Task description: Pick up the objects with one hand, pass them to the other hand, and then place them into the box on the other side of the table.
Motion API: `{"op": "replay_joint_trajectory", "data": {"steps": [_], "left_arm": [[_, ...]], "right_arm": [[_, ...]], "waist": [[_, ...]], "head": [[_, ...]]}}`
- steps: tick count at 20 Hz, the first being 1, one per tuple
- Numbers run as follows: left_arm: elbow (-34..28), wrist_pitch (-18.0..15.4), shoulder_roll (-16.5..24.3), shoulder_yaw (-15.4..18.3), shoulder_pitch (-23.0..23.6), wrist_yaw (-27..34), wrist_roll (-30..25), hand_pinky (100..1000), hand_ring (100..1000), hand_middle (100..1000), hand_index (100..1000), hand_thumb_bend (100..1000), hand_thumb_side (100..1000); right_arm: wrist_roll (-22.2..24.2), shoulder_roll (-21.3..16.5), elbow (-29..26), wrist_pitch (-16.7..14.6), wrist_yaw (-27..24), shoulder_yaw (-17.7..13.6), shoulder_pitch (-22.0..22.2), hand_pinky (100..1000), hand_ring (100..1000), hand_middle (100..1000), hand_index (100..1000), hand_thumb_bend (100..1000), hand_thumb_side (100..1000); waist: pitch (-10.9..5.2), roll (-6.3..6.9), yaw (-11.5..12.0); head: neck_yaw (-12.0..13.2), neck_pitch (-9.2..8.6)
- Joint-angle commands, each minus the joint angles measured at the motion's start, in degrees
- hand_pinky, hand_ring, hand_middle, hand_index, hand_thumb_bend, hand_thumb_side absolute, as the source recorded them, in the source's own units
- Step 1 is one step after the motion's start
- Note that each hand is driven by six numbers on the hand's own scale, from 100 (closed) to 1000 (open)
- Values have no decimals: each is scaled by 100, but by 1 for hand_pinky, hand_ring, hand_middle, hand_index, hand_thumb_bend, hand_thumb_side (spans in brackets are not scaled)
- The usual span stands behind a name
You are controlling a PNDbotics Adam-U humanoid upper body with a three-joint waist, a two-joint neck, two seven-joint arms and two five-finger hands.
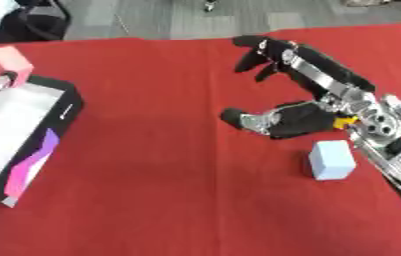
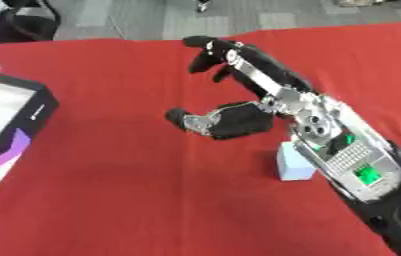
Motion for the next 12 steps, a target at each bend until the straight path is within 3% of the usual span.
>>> {"op": "replay_joint_trajectory", "data": {"steps": [1, 9, 12], "left_arm": [[140, 11, 199, 147, -18, 29, 48, 698, 595, 458, 489, 100, 100], [548, -110, 84, 147, -20, -62, -114, 735, 637, 504, 542, 100, 100], [730, -178, 57, 125, -32, -190, -224, 767, 694, 582, 610, 196, 100]], "right_arm": [[-58, -143, -120, 10, -51, -96, -68, 725, 813, 700, 952, 454, 457], [-149, -137, -120, 11, -104, -134, -53, 724, 812, 698, 951, 449, 459], [-170, -129, -120, 7, -131, -144, -62, 723, 812, 697, 949, 472, 449]], "waist": [[2, -86, -7], [12, -138, -50], [16, -138, -61]], "head": [[79, -54], [146, -75], [149, -64]]}}
